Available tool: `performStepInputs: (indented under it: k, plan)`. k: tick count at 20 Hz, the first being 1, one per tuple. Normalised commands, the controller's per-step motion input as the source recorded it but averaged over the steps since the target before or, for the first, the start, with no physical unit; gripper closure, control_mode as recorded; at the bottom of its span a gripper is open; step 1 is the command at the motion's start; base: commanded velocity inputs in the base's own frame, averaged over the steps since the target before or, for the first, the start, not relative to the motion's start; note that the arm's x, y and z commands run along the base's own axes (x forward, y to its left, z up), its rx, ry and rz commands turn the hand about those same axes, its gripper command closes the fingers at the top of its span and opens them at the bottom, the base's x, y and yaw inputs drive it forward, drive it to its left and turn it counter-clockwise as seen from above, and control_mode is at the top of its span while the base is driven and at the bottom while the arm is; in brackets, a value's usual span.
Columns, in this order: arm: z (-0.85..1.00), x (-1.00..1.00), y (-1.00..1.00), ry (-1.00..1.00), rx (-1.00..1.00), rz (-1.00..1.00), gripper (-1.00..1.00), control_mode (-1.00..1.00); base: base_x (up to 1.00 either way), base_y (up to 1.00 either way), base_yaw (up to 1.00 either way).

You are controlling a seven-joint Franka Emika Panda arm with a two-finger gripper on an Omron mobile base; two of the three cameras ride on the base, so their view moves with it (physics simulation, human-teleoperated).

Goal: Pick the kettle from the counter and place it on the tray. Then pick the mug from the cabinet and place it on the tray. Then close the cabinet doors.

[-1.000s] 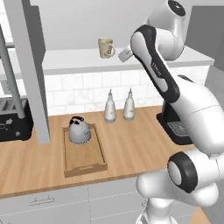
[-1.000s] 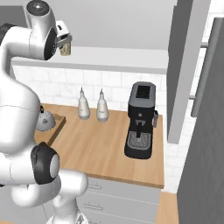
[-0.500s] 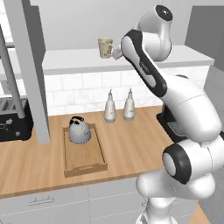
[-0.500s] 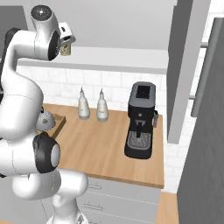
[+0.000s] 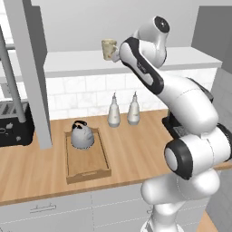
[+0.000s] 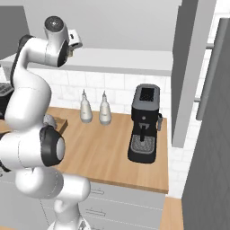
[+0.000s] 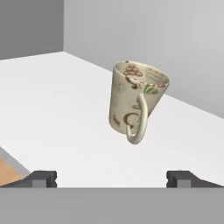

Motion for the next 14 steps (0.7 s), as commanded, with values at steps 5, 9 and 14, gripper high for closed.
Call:
performStepInputs:
  k: [5,9,14]
  plan:
    - [-0.04,0.28,0.0,0.0,0.03,0.0,-1.0,-1.0,0.0,0.0,0.0]
    - [-0.03,0.22,0.01,0.0,0.02,0.0,-1.0,-1.0,0.0,0.0,0.0]
    - [-0.01,0.24,0.11,0.0,0.01,0.0,-1.0,-1.0,0.0,0.0,0.0]
